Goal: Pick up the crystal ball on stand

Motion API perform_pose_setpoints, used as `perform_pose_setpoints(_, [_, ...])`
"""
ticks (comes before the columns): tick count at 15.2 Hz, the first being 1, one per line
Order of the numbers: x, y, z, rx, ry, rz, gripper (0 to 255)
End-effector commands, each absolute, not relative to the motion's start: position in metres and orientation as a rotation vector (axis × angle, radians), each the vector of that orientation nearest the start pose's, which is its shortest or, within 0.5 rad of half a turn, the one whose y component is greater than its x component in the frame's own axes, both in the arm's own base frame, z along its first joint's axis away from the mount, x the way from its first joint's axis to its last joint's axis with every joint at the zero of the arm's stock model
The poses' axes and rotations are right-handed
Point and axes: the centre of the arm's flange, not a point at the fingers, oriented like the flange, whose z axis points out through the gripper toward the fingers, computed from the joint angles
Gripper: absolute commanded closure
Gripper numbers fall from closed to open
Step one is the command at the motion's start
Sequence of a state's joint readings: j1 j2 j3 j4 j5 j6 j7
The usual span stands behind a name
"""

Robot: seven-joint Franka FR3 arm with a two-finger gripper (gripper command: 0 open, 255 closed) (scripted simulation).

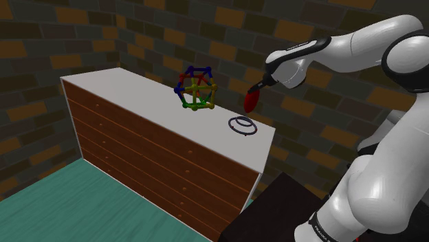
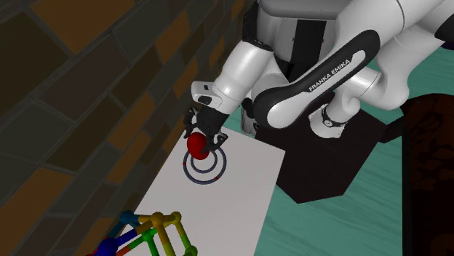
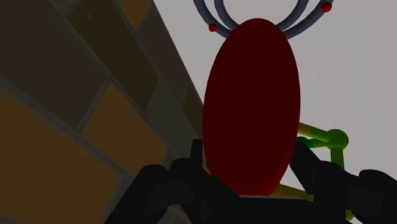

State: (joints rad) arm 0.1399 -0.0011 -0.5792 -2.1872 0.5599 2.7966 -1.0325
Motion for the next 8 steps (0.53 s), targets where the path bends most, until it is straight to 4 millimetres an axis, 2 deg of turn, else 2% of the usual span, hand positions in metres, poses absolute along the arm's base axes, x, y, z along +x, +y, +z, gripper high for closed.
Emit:
perform_pose_setpoints(1, [0.5076, -0.2656, 0.4503, -3.095, -0.19, -1.071, 255])
perform_pose_setpoints(8, [0.5075, -0.2665, 0.4495, -3.095, -0.19, -1.071, 255])
